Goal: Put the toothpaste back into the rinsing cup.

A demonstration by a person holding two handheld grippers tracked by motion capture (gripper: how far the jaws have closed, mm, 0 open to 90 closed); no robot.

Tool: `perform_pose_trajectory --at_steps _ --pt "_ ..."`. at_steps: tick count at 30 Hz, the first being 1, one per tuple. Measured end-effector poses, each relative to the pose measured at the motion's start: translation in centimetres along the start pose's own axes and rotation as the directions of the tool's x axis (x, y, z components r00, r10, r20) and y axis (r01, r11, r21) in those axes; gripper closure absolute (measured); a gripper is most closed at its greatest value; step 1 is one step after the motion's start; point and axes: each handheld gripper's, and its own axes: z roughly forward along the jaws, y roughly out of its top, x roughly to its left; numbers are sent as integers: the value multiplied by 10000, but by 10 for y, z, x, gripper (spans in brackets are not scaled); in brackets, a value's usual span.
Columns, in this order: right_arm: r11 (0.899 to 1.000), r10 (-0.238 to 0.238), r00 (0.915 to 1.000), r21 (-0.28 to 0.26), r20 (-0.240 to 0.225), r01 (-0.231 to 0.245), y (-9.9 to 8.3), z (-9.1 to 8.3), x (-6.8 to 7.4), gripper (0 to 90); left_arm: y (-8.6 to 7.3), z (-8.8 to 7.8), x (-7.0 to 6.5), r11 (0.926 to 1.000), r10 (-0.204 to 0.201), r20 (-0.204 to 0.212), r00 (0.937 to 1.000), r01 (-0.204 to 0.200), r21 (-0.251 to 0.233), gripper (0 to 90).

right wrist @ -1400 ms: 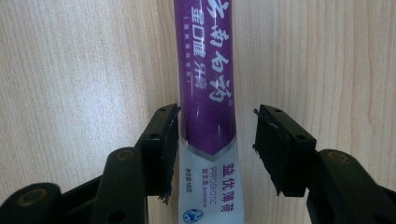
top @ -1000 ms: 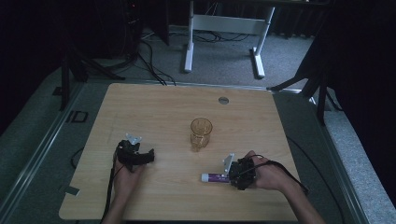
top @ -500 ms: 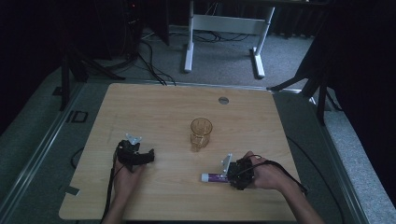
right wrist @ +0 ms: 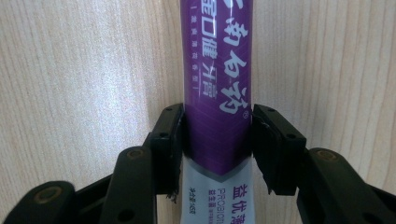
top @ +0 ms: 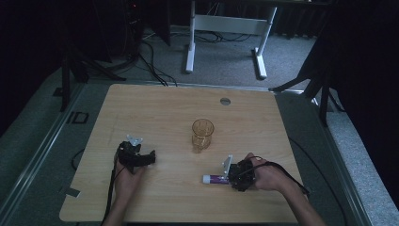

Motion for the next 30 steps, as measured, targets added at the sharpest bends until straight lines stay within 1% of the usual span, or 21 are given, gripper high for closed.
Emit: perform_pose_trajectory --at_steps 7,17,26,30 --pt "10000 31 10000 -14 -85 -31 -1 0 -1 548 0 0 0 10000 -1 3 10000 1 -3 97" --pt "9999 157 9998 20 -151 -157 -8 0 -2 539 0 0 0 10000 1 0 10000 -1 0 97" --pt "9994 342 9983 -7 -467 -343 -9 0 -6 548 0 0 0 10000 -1 3 10000 1 -4 97" --pt "9993 368 9981 -26 -492 -369 -10 0 -6 552 0 0 0 10000 8 4 10000 -8 1 97"
